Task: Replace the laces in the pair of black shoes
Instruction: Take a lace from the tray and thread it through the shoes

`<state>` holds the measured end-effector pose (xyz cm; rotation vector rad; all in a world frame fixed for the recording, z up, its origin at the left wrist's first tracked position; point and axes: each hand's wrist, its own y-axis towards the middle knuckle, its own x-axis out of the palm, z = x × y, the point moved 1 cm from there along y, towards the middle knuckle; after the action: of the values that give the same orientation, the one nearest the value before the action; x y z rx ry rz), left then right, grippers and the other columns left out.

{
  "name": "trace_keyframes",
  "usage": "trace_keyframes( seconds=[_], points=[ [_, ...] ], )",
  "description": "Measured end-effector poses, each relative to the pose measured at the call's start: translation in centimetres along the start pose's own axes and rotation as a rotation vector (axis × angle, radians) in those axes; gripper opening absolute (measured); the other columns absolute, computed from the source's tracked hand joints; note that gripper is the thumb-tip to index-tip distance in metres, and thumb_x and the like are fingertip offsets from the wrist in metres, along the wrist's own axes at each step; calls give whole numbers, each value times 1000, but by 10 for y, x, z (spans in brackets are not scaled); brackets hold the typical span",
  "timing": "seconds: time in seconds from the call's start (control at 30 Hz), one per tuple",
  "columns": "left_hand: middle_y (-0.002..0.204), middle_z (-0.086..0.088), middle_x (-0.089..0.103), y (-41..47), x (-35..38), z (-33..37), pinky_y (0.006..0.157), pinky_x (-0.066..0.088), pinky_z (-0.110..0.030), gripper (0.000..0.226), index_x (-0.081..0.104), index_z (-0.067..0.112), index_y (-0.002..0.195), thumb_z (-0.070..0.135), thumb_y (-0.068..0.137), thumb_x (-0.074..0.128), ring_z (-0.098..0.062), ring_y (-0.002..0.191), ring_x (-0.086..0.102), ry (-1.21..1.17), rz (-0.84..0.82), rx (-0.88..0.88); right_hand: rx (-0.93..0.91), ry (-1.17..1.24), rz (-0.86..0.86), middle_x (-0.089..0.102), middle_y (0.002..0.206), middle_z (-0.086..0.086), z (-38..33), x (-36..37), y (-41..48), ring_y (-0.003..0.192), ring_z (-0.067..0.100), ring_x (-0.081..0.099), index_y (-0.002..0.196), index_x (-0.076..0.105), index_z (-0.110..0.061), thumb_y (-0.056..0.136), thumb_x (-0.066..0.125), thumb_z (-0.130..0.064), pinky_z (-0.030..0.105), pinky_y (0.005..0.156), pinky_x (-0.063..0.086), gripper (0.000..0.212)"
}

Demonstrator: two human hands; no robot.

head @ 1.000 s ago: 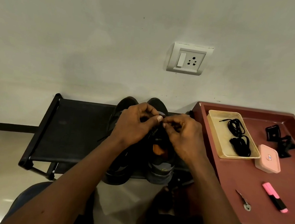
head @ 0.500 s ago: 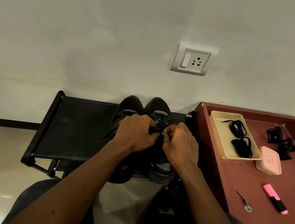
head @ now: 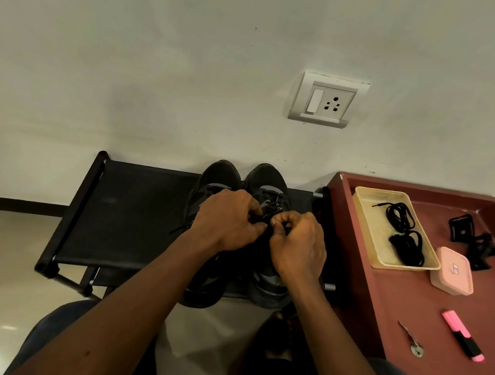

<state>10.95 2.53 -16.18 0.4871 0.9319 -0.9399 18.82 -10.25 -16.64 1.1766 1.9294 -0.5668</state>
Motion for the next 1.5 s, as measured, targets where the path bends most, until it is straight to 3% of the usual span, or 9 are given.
trace_keyframes(
  seconds=[0.17, 0.37, 0.57, 0.67, 0.8, 0.87, 1.17, 1.37, 1.5],
  points=[
    [85, 11, 74, 1, -1, 0, 80, 60, -37, 23, 78, 32, 104, 48, 89, 70, -8, 78, 67, -4, -11, 8, 42, 65, 33, 59, 108, -6, -1, -2, -1, 111, 17, 55, 94, 74, -33, 95, 72, -31, 43, 93, 51, 3],
    [95, 10, 75, 0, 0, -2, 86, 60, -38, 26, 76, 33, 110, 49, 90, 72, -10, 87, 69, -8, -25, 23, -104, -78, -56, 55, 106, -3, -2, 0, -2, 110, 18, 49, 99, 72, -28, 100, 65, -26, 38, 98, 36, 7],
    [94, 10, 75, 0, -4, -6, 86, 59, -39, 20, 77, 32, 110, 35, 96, 64, -9, 85, 67, -33, -67, 67, -65, 1, -61, 57, 107, -7, 2, 0, 1, 112, 16, 55, 97, 71, -30, 98, 68, -27, 37, 100, 30, 5],
    [101, 9, 76, 0, -4, -8, 89, 58, -38, 20, 78, 31, 111, 27, 98, 63, -10, 91, 68, -51, -42, 72, -50, 65, -105, 58, 108, -7, 5, 1, 3, 115, 17, 57, 100, 74, -30, 98, 69, -27, 41, 107, 40, 6],
    [99, 11, 77, 2, -3, -9, 88, 58, -38, 17, 79, 31, 108, 28, 96, 67, -8, 91, 68, -80, -36, 63, -123, 43, -202, 58, 109, -3, 11, -4, 8, 113, 20, 59, 112, 76, -27, 94, 70, -15, 48, 101, 50, 22],
    [99, 11, 77, 3, -3, -9, 89, 59, -37, 17, 79, 32, 109, 29, 96, 69, -7, 90, 69, -93, -56, 57, -154, -22, -154, 60, 112, -2, 12, -6, 8, 112, 21, 60, 115, 76, -26, 94, 70, -11, 47, 101, 51, 27],
    [104, 8, 77, 4, -4, -13, 92, 59, -36, 21, 78, 29, 115, 28, 96, 69, -8, 92, 70, -125, -92, 56, -288, -405, 60, 68, 100, -2, -1, -7, 5, 94, 20, 64, 107, 78, -27, 97, 64, -35, 37, 85, 46, 18],
    [95, 13, 72, 4, 4, -10, 86, 57, -33, 9, 73, 35, 103, 35, 96, 69, -7, 88, 66, -150, 43, -8, -265, -368, 34, 66, 96, 1, -4, -5, 6, 90, 22, 65, 101, 78, -23, 93, 69, -36, 41, 85, 51, 18],
    [84, 14, 71, 5, 5, -9, 80, 59, -32, 3, 71, 33, 92, 32, 93, 69, -4, 79, 66, -188, 88, -23, -238, -253, 53, 56, 109, 1, 1, -4, 4, 80, 20, 61, 106, 73, -22, 90, 76, -23, 38, 73, 53, 17]
  ],
)
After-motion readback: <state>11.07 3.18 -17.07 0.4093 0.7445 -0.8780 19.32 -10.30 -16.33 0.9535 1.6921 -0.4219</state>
